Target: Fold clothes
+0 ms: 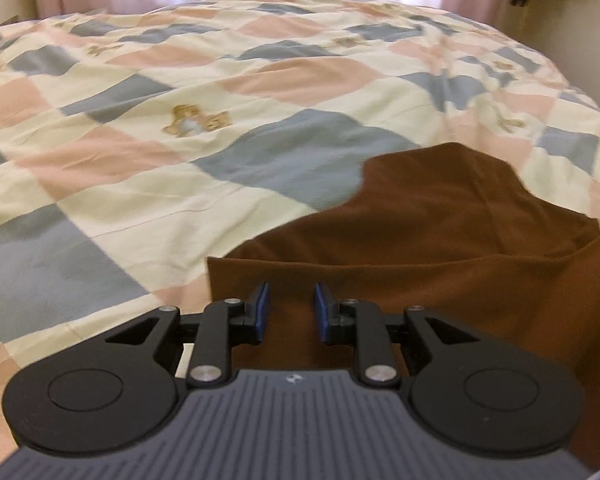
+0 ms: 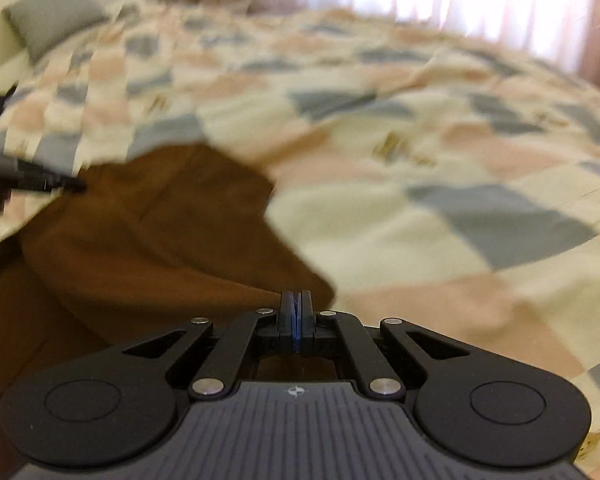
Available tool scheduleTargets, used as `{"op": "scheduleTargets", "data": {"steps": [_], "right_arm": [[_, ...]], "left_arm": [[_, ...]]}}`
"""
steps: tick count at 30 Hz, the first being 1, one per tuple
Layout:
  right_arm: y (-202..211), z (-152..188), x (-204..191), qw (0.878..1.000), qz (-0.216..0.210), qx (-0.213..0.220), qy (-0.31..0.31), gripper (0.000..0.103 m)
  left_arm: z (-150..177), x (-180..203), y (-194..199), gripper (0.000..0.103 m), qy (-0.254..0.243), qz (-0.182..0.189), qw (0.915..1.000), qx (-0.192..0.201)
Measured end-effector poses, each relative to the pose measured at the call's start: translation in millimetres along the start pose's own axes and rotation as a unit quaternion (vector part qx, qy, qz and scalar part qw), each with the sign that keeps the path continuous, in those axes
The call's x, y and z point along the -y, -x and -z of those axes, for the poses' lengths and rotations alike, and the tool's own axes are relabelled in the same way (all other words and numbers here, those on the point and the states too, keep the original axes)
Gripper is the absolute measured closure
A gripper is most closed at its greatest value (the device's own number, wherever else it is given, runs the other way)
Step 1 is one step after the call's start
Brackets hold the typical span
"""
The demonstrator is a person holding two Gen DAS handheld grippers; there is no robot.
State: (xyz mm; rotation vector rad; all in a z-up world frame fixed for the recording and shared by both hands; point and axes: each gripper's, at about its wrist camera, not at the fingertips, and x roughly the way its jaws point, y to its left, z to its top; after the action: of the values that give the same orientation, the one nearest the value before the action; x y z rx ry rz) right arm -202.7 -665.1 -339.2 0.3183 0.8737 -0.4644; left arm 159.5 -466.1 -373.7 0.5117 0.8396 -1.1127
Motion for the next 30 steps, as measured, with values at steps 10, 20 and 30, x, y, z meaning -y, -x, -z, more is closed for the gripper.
{"op": "scheduleTargets", "data": {"steps": [10,20,30], "right_arm": [[6,46,38,0.96,0.117,0.006,-0.255,0.052],[18,157,40,0.774,0.037,0.076,-0.628,0.074],[76,134,13,0.802,0.094,0.102,-0.582,0.098]], "left_arm": [[-2,3,19,0.078,-0.005,-0.028,0.9993,0.024],[-3,0,42,0.077,0.041,-0.006,0.9987,0.028],[2,17,45,0.077,0.002,0.008,0.9999,0.011]]}}
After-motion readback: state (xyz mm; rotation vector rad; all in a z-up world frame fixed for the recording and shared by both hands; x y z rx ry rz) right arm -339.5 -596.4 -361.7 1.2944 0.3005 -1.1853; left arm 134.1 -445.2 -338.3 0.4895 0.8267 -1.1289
